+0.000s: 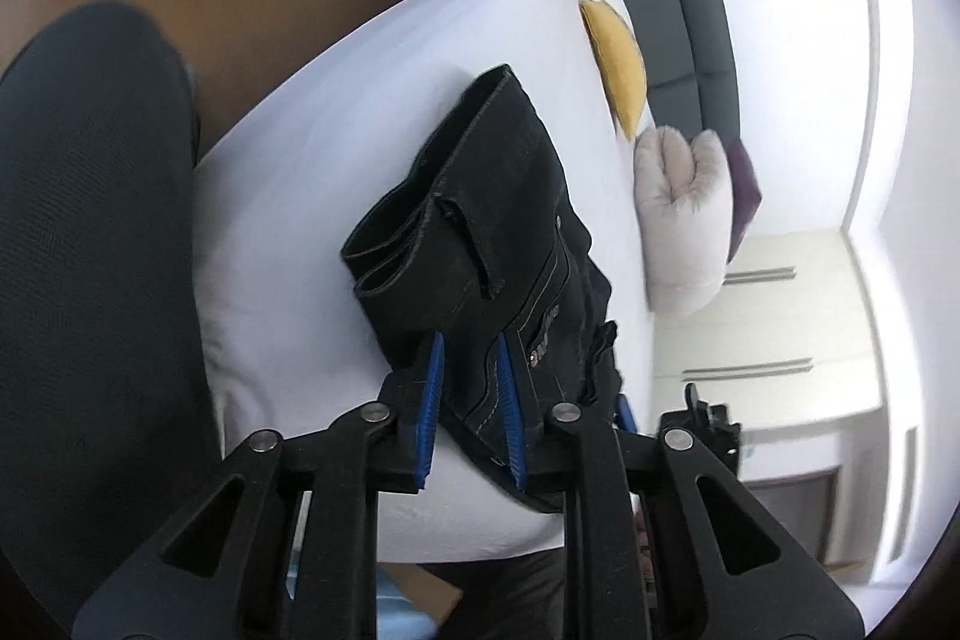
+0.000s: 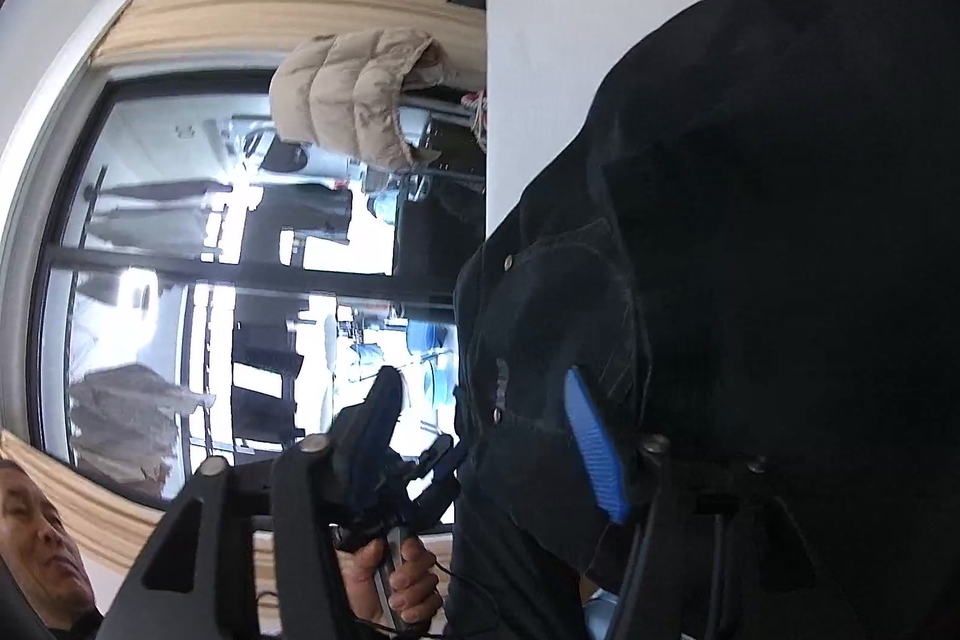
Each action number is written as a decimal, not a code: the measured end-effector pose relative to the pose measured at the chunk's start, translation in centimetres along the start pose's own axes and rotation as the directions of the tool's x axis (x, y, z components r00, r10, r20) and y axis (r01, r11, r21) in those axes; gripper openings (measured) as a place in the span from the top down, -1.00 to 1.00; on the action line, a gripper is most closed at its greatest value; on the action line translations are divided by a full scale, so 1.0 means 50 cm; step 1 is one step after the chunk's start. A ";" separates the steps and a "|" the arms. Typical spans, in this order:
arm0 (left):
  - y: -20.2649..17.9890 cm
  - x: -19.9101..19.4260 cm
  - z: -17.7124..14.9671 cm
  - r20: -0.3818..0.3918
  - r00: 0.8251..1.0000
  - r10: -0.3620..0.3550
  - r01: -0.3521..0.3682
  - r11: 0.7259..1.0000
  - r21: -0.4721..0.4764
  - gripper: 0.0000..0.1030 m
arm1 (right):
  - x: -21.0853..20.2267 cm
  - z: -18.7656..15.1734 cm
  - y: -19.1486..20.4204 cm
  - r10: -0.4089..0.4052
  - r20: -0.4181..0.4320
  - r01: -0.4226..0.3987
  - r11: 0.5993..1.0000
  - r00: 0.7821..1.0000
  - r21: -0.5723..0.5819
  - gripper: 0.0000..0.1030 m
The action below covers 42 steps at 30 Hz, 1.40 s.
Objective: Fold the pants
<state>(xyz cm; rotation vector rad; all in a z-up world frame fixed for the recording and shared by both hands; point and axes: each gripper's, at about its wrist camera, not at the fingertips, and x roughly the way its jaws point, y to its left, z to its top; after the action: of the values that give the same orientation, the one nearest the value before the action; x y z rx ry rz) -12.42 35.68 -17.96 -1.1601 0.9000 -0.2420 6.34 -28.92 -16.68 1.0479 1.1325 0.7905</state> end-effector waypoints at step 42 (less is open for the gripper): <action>-0.151 0.147 0.029 0.044 0.998 -0.047 0.038 0.981 0.188 0.77 | 0.074 0.074 -0.055 -0.225 -0.146 0.232 0.972 0.963 0.033 0.07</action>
<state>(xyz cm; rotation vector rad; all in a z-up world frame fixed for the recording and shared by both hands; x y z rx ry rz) -4.63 29.17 -14.84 -1.0070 0.7931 -0.3257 10.88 -27.41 -20.17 0.8920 1.3735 0.6626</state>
